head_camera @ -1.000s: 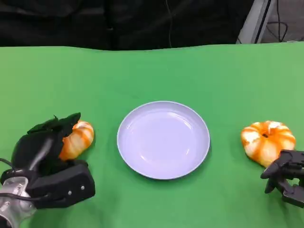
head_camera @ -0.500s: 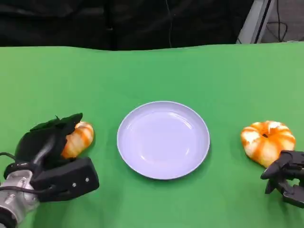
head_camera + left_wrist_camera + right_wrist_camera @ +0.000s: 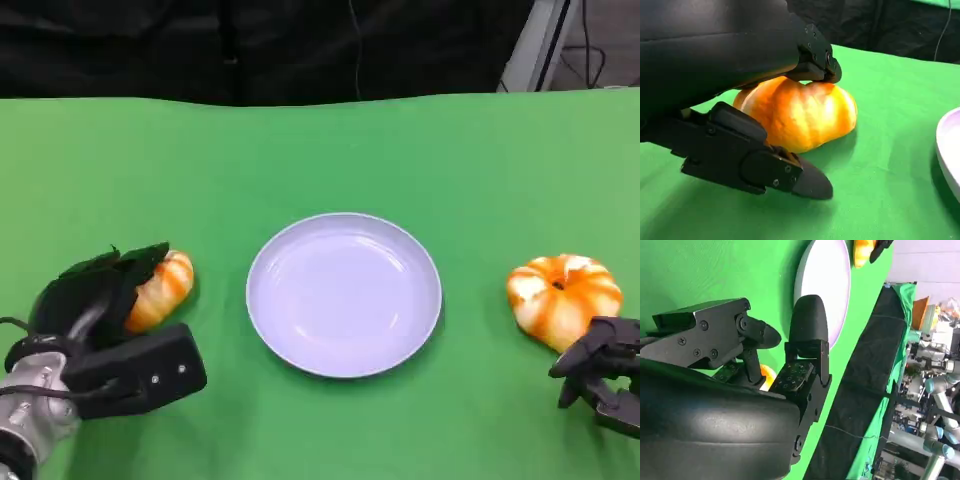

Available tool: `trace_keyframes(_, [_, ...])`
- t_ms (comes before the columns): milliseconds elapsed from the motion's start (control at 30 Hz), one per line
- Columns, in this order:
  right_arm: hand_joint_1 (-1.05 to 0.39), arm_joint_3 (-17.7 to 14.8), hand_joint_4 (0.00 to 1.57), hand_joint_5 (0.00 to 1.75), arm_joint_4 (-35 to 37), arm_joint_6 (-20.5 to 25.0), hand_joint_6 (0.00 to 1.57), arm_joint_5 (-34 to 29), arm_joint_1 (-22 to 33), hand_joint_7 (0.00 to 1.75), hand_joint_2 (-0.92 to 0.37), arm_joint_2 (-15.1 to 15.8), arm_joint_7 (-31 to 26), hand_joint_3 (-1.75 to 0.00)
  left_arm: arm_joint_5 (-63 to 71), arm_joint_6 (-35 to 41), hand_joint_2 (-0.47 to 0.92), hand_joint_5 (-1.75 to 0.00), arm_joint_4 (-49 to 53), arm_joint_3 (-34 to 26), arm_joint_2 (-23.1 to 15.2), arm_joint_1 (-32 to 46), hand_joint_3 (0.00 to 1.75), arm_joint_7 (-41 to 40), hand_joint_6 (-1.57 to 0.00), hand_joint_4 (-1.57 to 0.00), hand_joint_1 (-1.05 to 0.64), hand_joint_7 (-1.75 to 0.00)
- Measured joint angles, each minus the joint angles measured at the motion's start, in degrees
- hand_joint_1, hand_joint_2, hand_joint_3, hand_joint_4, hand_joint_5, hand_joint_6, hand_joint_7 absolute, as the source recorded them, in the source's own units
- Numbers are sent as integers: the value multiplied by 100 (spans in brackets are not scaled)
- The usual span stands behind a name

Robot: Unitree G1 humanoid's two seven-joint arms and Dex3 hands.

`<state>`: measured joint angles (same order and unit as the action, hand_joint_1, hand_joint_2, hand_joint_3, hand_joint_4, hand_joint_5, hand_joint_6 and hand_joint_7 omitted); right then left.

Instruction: Grasp the bread from the table and place it into the plate.

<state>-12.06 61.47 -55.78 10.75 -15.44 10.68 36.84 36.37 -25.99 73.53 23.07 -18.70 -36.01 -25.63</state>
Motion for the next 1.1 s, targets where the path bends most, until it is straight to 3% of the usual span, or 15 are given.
trace_keyframes(533, [9,0,89,137,-29,50,95,8,2,96,-83,0,10,-65,-114,20,91,-1,3,-23,0,-38,0,168,-35,-40,-12,-1])
trace_keyframes(600, [9,0,89,137,-43,52,95,7,2,96,-83,0,11,-65,-113,19,92,-12,3,-22,0,-38,18,168,-61,-68,-11,-7])
trace_keyframes(633, [9,0,89,137,-54,48,95,5,4,96,-83,0,4,-65,-114,22,92,-14,5,-23,2,-39,22,161,-66,-74,-10,-8])
trace_keyframes(667, [10,0,89,137,-62,40,95,1,5,97,-82,0,-9,-66,-116,28,92,-23,10,-30,6,-45,29,158,-76,-81,-9,-11])
trace_keyframes(733, [9,0,89,137,-68,24,95,-1,6,97,-82,0,-23,-66,-155,33,92,-74,21,-79,17,-76,34,153,-81,-62,-8,-17])
trace_keyframes(767, [9,0,89,138,-69,24,95,0,7,97,-82,0,-21,-66,-203,33,92,-105,25,-101,26,-86,40,139,-80,-52,-8,-29])
trace_keyframes(833, [9,0,88,138,-70,25,94,13,10,97,-82,0,9,-65,-262,30,92,-123,30,-150,46,-87,43,88,-70,-44,-9,-54])
trace_keyframes(867, [9,0,88,138,-71,25,95,21,11,97,-82,0,28,-65,-286,28,92,-140,31,-166,53,-87,39,58,-60,-38,-9,-79])
trace_keyframes(967, [9,0,89,138,-72,25,95,22,11,97,-82,0,22,-65,-310,29,92,-155,38,-195,78,-87,36,-5,-47,-32,-7,-106])
trace_keyframes(1100, [9,0,89,138,-72,25,95,21,11,97,-82,0,12,-66,-321,38,92,-157,39,-201,101,-87,36,-19,-45,-32,-7,-111])
